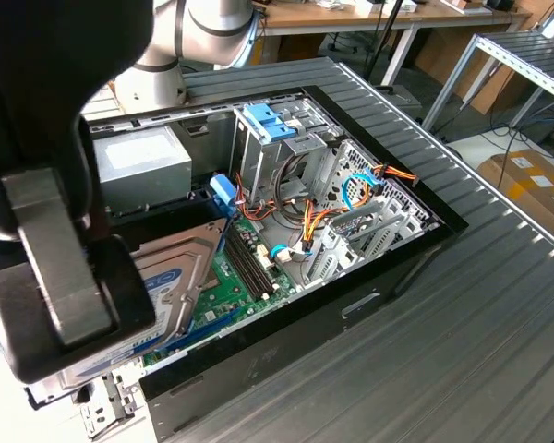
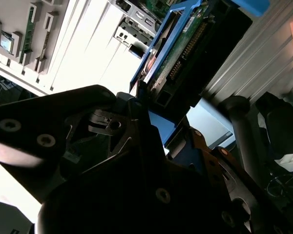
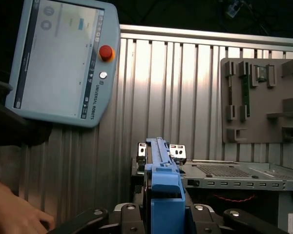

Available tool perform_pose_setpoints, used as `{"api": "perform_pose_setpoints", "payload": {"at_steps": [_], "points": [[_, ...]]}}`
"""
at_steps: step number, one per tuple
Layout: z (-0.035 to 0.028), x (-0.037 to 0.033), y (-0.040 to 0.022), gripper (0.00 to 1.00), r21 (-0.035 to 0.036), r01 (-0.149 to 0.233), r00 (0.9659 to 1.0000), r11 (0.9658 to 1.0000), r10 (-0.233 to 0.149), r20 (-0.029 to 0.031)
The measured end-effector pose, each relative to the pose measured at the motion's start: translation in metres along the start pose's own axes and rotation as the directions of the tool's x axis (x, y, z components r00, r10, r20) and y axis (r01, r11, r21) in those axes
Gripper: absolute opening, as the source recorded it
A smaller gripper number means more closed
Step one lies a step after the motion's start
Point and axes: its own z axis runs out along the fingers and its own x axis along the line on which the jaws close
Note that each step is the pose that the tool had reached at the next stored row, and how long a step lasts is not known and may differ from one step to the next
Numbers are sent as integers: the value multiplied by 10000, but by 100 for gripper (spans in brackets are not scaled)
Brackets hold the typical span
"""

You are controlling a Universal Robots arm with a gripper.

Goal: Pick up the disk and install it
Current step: 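Pick up the disk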

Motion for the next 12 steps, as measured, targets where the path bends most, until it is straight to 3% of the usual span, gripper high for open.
{"api": "perform_pose_setpoints", "payload": {"at_steps": [12], "points": [[-3, 5, -118, 37, 0, 0, 10000, 10000, 0, 0]]}}
